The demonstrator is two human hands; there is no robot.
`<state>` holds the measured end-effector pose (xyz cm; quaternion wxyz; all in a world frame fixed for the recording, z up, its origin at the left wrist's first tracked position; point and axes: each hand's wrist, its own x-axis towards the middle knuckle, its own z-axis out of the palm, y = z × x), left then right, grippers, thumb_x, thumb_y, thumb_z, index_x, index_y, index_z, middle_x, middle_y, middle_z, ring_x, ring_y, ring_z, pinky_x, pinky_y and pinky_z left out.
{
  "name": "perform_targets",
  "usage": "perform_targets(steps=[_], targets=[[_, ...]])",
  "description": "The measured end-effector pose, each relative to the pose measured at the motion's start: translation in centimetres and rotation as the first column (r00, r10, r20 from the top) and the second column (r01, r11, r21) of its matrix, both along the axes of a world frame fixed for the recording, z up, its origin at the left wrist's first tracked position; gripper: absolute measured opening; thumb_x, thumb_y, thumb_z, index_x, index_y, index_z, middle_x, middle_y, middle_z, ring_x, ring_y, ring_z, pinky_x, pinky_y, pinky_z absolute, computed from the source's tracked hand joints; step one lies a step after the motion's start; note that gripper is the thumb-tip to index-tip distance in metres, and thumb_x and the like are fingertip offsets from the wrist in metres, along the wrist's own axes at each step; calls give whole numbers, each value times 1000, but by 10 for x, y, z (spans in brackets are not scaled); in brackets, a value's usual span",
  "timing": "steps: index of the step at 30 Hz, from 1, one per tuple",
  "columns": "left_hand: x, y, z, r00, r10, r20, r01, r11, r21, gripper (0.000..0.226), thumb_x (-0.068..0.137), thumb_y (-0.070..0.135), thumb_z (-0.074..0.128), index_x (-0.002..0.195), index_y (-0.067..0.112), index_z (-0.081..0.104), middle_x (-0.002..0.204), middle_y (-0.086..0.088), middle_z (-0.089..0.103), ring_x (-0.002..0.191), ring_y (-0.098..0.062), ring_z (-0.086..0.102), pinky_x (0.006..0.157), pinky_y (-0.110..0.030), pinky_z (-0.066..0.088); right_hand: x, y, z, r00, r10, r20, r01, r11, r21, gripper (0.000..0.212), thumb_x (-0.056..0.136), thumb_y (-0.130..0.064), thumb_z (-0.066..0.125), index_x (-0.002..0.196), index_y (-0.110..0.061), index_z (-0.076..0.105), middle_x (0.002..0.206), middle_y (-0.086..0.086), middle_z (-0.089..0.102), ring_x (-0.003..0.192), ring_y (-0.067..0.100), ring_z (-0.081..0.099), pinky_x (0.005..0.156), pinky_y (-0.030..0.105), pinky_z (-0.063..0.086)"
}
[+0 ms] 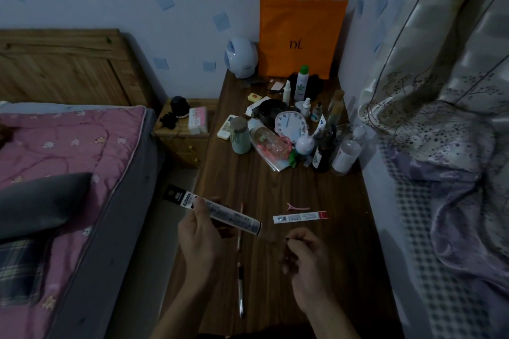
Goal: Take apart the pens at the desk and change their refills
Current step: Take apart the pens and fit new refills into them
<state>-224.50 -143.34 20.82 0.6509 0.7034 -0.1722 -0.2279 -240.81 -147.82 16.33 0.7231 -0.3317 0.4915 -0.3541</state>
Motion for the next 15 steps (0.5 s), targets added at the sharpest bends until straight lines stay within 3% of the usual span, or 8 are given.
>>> perform_targets(steps=[5,9,12,15], targets=[[8,1,-11,988,23,-154,-21,1000,12,46,101,46,35,82,20,68,75,3,75,69,-17,74,51,-21,57,-2,-5,-2,978,-192,83,184,978,92,24,86,-1,57,74,-19,69,90,13,76,63,22,67,56,33,49],[11,4,-26,975,39,-219,-22,997,77,45,102,44,35,89,12,64,76,0,74,73,-17,74,52,-21,57,-5,-11,0,922,-340,185,298,929,221,14,71,-9,62,69,-21,70,94,16,75,68,23,66,59,31,50],[13,7,-32,967,41,-251,-17,995,95,46,102,44,35,89,10,64,76,-3,74,74,-19,75,54,-23,58,-7,-15,1,931,-315,187,289,945,154,32,83,2,56,65,-21,69,87,15,75,65,20,67,56,29,49],[12,7,-32,972,26,-235,-4,995,96,47,102,43,35,89,9,64,77,-3,74,75,-20,75,54,-23,58,-7,-15,2,963,-232,136,231,973,25,36,86,11,51,67,-17,63,77,12,71,60,19,63,53,29,47]])
